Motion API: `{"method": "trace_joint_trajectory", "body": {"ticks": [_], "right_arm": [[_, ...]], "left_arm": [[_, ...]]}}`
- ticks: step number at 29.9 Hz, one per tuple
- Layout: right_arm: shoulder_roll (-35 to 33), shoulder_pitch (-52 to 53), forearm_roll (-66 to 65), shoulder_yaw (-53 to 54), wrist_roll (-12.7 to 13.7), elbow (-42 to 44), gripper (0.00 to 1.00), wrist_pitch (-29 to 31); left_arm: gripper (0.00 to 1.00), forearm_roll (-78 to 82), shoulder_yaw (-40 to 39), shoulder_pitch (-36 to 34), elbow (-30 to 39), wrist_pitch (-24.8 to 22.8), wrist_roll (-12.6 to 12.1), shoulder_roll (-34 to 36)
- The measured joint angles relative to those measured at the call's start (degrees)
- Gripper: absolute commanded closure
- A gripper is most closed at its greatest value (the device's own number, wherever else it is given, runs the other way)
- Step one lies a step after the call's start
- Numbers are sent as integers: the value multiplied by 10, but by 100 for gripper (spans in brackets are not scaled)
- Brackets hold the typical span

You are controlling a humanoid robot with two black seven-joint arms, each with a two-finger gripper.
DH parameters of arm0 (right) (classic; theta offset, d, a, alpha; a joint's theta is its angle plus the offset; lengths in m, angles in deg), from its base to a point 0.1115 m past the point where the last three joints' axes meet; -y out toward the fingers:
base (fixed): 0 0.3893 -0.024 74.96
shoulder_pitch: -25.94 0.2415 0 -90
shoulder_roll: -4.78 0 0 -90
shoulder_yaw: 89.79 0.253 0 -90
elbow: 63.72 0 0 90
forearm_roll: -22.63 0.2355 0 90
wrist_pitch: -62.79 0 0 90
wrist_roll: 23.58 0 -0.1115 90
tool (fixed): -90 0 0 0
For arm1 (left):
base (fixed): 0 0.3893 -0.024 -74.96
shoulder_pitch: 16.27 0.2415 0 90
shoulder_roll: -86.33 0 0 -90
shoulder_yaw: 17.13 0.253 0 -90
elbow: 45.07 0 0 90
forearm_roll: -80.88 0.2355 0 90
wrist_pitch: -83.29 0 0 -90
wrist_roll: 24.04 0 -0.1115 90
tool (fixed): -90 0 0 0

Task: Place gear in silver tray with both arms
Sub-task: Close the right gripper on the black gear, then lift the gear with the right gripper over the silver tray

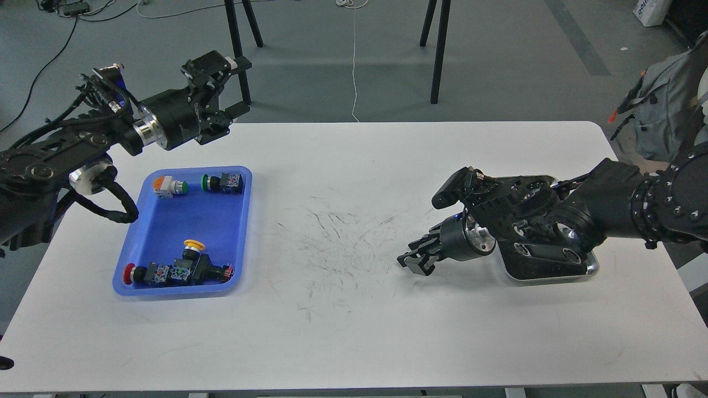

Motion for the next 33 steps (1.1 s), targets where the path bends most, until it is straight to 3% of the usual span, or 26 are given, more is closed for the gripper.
{"method": "trace_joint_trajectory", "body": {"ticks": [5,12,16,25,33], "right_arm": [[0,0,-2,-4,0,0,73,0],[-1,3,-4,-8,0,0,93,1],[-1,6,-3,-8,0,1,97,1],[-13,15,3,0,0,1,98,1],[-118,53,11,62,0,-21,98,12]], "left_arm": [[0,0,0,0,0,0,0,1],[0,0,0,0,0,0,0,1],[0,0,0,0,0,0,0,1],[0,0,1,1,0,0,0,1],[0,1,3,5,0,0,0,-2]]}}
